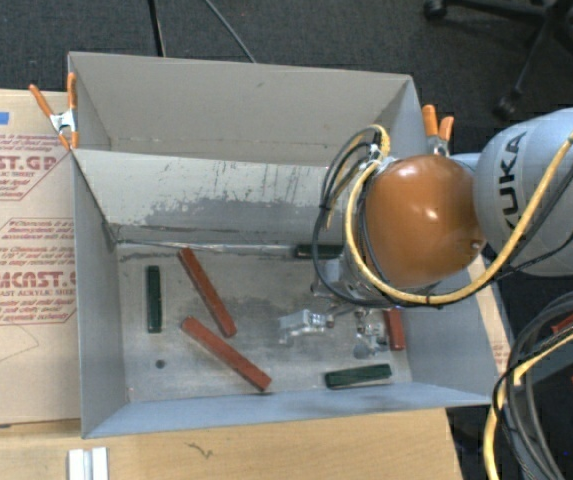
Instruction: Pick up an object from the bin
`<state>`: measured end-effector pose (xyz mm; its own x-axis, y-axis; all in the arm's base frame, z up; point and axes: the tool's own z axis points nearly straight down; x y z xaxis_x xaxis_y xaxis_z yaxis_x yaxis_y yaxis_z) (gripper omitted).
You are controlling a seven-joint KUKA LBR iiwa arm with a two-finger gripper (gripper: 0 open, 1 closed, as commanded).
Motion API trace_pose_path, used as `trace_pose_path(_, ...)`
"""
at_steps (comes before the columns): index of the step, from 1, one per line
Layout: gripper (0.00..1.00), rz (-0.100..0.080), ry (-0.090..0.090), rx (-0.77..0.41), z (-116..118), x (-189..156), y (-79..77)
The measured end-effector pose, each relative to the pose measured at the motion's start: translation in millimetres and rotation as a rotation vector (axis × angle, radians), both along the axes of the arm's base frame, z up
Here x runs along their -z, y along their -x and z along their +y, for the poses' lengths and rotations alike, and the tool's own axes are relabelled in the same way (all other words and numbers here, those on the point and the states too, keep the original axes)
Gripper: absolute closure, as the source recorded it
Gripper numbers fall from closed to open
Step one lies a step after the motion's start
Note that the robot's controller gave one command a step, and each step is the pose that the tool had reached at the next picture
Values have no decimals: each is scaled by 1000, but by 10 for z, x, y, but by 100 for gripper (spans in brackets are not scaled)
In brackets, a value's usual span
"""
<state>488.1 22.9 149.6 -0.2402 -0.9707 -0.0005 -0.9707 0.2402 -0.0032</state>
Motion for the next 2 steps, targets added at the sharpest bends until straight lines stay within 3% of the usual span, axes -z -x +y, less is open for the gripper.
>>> trace_pose_path(1, 0, 9, -5, 36, 455, 840, -250)
trace_pose_path(2, 0, -3, -3, 204, 264, 74, -553)
